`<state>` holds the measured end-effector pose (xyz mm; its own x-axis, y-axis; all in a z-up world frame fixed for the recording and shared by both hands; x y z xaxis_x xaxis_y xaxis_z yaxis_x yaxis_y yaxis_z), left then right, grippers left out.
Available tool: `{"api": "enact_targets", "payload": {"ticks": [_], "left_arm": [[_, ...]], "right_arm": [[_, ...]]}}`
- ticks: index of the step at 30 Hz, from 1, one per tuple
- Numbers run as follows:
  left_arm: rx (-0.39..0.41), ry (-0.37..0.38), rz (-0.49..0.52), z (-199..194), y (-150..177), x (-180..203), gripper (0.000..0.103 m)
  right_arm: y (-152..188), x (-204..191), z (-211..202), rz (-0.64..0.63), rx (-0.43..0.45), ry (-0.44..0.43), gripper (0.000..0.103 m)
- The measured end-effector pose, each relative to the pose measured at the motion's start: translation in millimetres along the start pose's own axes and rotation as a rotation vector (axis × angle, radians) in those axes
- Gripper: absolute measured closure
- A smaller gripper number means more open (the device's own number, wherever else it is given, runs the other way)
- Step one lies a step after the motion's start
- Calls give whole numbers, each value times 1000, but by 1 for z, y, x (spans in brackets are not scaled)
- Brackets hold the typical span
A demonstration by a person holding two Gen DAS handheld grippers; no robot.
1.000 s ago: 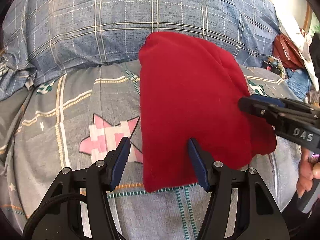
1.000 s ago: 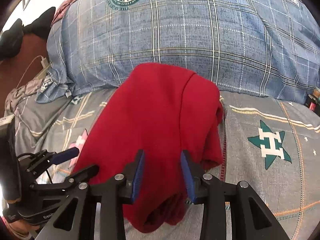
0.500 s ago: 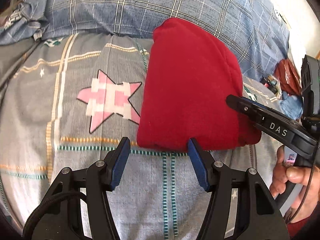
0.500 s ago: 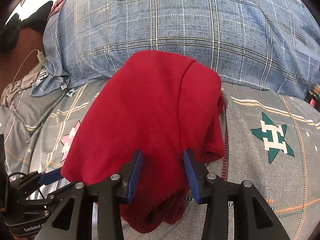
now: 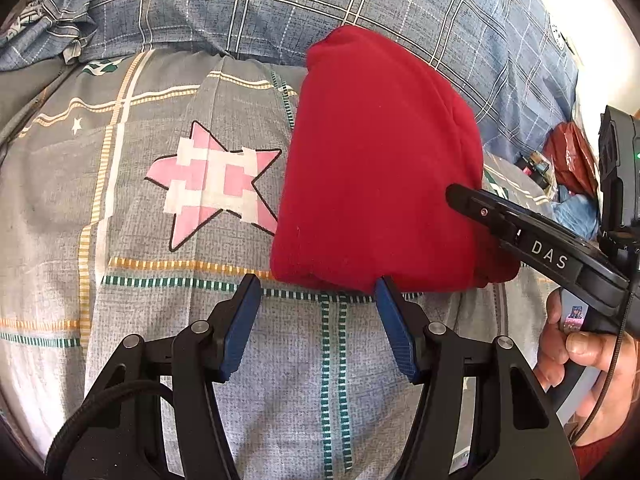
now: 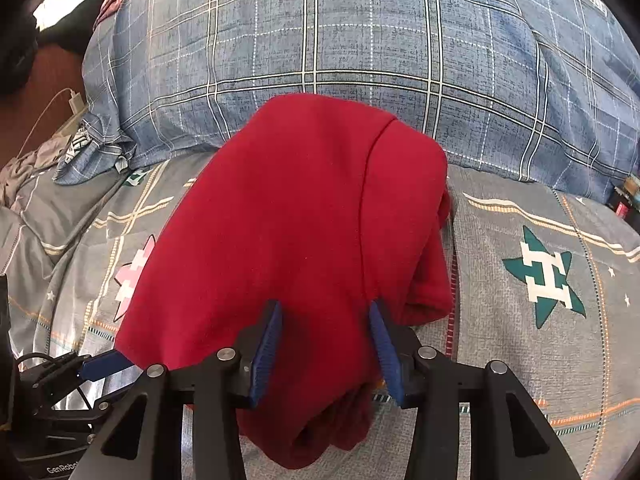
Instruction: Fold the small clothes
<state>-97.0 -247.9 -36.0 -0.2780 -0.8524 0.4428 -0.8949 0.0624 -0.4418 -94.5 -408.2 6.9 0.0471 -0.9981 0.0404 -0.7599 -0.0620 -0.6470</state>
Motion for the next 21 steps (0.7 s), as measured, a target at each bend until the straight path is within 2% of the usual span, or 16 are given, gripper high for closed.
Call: {"api": "enact_targets", "payload": {"ticks": [21], "left_arm": [[7, -11, 13, -1, 0, 2, 43]], "right_arm": [[3, -4, 0, -2, 12, -6, 54]]}}
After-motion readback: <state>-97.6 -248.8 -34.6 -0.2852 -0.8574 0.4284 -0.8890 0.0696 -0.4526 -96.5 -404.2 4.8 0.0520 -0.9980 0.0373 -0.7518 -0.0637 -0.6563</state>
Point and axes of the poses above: each gripper's, at about its wrist camera, not at the fingertips, and z roughly the way its jaws point, x to its right, y to its underside, the point moved 7 cm from there along z, roughly the way its jaws point, and after that the axes turned 8 degrees about -z, right-handed, at the moved point
